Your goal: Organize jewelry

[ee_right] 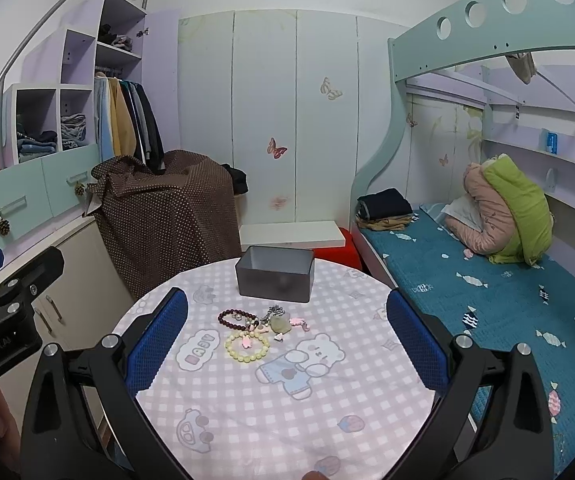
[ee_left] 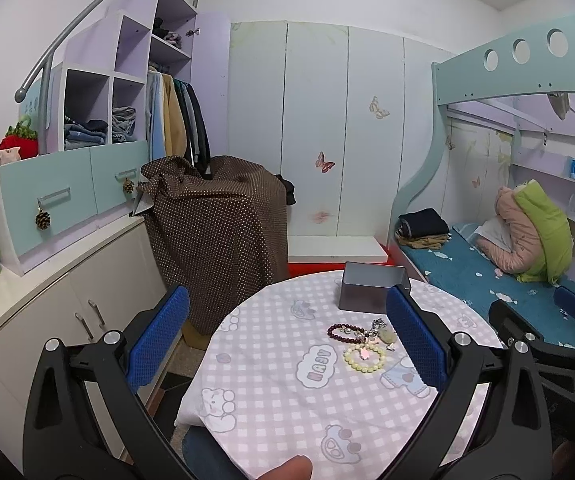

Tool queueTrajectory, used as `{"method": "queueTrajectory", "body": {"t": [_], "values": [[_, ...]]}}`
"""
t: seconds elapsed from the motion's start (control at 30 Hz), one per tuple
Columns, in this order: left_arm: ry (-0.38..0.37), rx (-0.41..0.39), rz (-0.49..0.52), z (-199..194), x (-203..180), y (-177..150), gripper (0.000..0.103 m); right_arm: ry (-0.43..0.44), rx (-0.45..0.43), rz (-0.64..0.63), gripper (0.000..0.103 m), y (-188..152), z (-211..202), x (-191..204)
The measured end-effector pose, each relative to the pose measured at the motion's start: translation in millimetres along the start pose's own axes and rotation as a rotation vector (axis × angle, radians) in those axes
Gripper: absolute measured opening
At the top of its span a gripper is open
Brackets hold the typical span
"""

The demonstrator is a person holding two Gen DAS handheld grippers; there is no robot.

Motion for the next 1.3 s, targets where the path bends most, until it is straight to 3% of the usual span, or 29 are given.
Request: {"method": "queueTrajectory", "body": {"t": [0.63, 0.93, 1.1, 1.3], "values": [[-0.003, -0.003, 0.013, 3, 0, -6, 0.098, -0.004, -0.008, 0.002, 0.096, -1, 2, -7], [-0.013, 0.054, 0.028, 41, -5, -23, 0.098, -0.002, 0.022, -0.007, 0.096, -7, 24, -20], [-0.006, 0.127, 0.055, 88, -10, -46, 0.098, -0.028, 0.126, -0.022, 0.096, -29, 69, -38], [-0.004, 0.255, 0.075, 148, -17, -86, 0.098, -0.001, 0.324, -0.058, 0.096, -74, 134, -48]]}}
Point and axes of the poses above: each gripper's, at about its wrist camera, not at the fingertips, and z roughly the way its jaws point, x to its left, y to its top, the point moved 2 cm from there along z, roughly the way its jaws point, and after that the axes turned 4 degrees about y, right-handed, at the moved point
